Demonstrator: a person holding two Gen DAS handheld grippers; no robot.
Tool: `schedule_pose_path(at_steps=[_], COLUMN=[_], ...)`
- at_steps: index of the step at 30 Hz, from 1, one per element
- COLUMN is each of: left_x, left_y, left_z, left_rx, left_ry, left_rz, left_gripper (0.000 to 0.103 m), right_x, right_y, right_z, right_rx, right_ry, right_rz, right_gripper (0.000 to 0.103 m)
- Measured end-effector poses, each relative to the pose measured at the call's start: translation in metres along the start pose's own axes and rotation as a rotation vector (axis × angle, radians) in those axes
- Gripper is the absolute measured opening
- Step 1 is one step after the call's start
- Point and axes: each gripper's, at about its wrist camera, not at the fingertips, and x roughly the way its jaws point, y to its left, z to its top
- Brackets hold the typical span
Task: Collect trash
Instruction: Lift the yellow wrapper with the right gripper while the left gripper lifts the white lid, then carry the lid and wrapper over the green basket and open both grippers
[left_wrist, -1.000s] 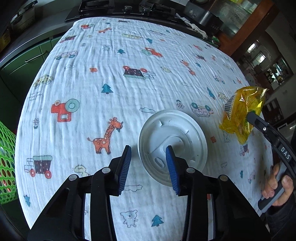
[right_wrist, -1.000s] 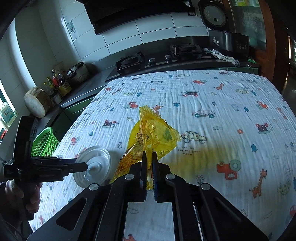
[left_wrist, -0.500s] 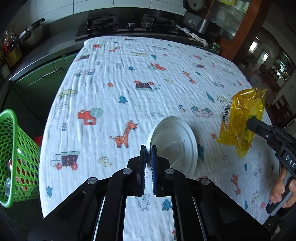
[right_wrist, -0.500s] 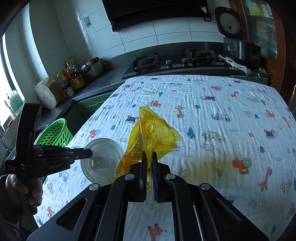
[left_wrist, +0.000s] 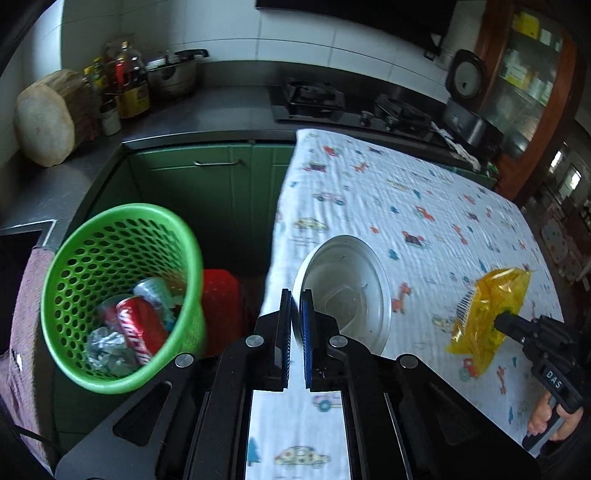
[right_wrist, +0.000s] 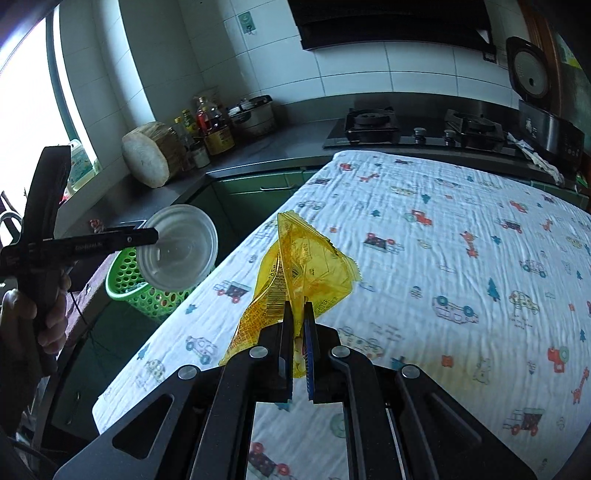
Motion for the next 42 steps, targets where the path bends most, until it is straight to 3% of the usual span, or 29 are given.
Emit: schedule_pose_path(at_steps=[7,15,26,28,30,40,42], left_x=[0.004,0.037,0.037,0.034,0.027,-0.010,-0.017], left_y=[0.102,0.181,0.231,0.236,0.240,0.246,0.246], left_z=[0.012,0.003,-0.023,-0.027,-0.031,-0.041,-0.043], left_rx=[-0.123,-0.235,-0.318,-0.335,-0.349,-0.376,-0.379], left_ry=[-0.001,0.080,0.122,0.125,0.109,0.046,0.035], left_rz=[0.178,0.291,0.338,0.345,0.341,0.344,0.347], left_gripper=[0.004,0.004,0.012,0.019,0.039,0.052,0.055], right_x=[0.032,0.078,0.142,0.151,0.161,0.205,0.209], right_y=[0.049,0.104,0.176,0.189,0.201,0.238,0.241], right_z=[0.017,0.044,0.076,0.080,0.082,0.077,0.077], right_rx=[-0.059,-0.131,-0.216,-0.231,-0.247,-0.281,-0.277], right_ry=[0.025,0.057,0.094,0.098,0.105,0.163,0.165], right_rz=[0.072,0.138,0.223,0.238,0.250,0.288,0.291], right_gripper=[0.005,0.005,0.005,0.005,0.006,0.015,0.024])
